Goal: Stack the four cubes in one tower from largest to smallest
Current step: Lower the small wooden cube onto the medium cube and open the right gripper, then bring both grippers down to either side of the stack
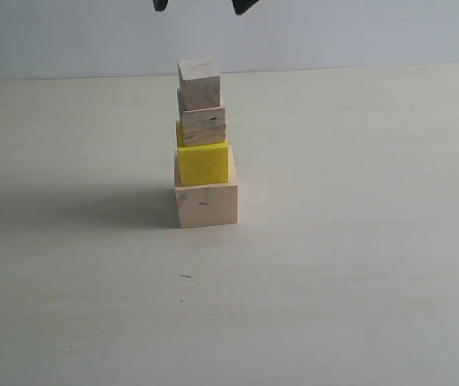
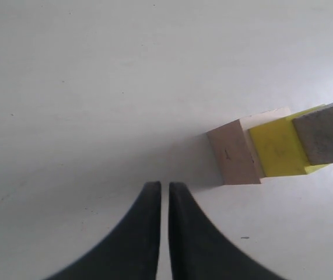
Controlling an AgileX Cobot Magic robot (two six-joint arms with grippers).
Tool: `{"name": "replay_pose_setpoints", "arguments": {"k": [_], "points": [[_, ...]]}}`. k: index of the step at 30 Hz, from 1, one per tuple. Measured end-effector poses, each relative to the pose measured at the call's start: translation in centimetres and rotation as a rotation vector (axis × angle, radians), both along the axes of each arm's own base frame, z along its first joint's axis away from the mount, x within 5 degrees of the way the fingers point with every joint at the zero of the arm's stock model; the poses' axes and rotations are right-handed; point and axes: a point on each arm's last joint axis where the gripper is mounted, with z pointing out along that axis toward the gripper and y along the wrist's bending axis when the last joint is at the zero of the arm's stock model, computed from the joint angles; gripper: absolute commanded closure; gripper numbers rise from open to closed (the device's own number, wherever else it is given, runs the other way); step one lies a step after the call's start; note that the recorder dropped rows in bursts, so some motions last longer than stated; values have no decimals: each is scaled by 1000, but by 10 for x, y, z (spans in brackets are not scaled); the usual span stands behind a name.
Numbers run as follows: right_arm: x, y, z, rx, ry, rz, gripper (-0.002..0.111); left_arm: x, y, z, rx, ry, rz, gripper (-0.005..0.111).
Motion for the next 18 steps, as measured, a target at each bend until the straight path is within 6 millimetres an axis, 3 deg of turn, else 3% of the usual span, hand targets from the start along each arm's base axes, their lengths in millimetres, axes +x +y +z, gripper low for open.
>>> {"name": "replay_pose_setpoints", "arguments": {"k": [3, 6, 12, 18], "points": [[-7, -9, 16, -16, -69, 19, 76, 0, 0, 0, 0, 0, 0, 99], [-6, -14, 20, -65, -122, 46, 107, 0, 0, 0, 0, 2, -1, 99], [3, -24, 16, -184, -186, 28, 108, -2, 0, -7, -5, 25, -1, 99], [33, -69, -13, -293, -121, -98, 108, -10, -1, -35, -22, 96, 17, 99]]}}
